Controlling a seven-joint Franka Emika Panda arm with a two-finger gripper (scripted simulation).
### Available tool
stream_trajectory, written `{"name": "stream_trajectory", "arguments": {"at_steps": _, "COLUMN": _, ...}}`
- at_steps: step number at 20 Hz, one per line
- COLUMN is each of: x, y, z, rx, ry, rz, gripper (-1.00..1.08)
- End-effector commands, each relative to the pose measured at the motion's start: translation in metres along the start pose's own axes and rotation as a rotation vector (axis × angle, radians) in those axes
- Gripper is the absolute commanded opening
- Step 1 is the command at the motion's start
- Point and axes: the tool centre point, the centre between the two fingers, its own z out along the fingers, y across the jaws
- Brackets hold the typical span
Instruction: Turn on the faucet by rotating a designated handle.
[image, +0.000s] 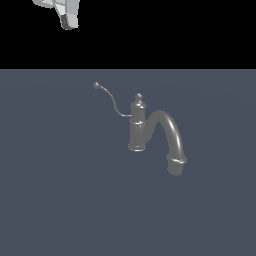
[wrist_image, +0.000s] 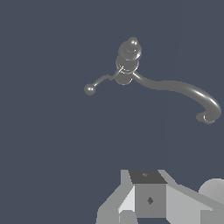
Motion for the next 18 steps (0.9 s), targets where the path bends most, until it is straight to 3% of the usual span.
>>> {"name": "stream_trajectory", "arguments": {"at_steps": 1, "x": 0.007, "y": -0.011, "z": 0.011, "rx": 0.0, "ry": -0.002, "rz": 0.055, "gripper": -1.0}}
{"name": "stream_trajectory", "arguments": {"at_steps": 18, "x": 0.069, "y": -0.066, "z": 0.081, "rx": -0.009, "ry": -0.01, "rz": 0.417, "gripper": -1.0}}
